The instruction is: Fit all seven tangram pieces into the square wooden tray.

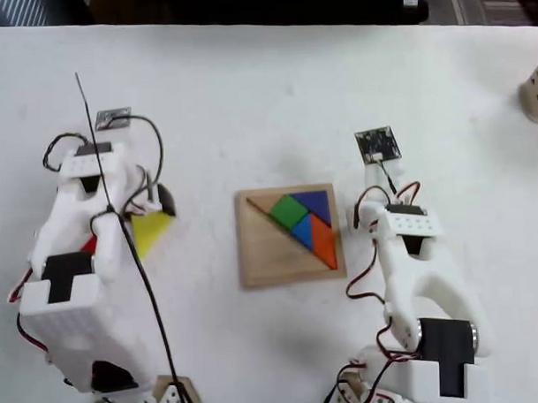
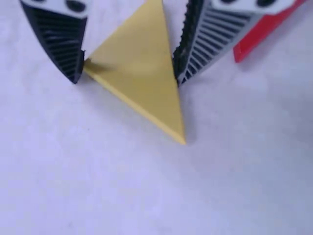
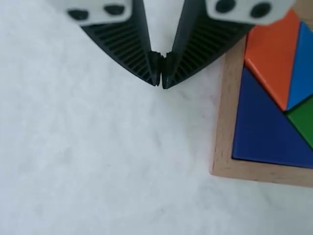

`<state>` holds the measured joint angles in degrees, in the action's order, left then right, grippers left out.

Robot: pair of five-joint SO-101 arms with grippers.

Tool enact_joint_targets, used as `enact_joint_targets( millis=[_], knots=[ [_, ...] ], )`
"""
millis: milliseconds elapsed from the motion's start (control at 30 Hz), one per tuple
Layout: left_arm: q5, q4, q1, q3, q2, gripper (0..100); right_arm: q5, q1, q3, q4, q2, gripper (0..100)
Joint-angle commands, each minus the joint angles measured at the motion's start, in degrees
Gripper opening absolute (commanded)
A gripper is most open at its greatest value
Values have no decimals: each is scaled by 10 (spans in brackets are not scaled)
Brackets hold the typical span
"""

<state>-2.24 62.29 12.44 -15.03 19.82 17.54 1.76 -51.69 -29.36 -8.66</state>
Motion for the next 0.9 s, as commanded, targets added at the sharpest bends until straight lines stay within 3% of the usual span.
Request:
enact_joint_targets(
  millis=[0, 867],
  knots=[
    [0, 3, -15, 17, -3, 237, 7, -7, 29, 0, -2, 18],
    [-4, 33, -32, 18, -72, 237, 7, -7, 30, 1, -2, 18]
  ],
)
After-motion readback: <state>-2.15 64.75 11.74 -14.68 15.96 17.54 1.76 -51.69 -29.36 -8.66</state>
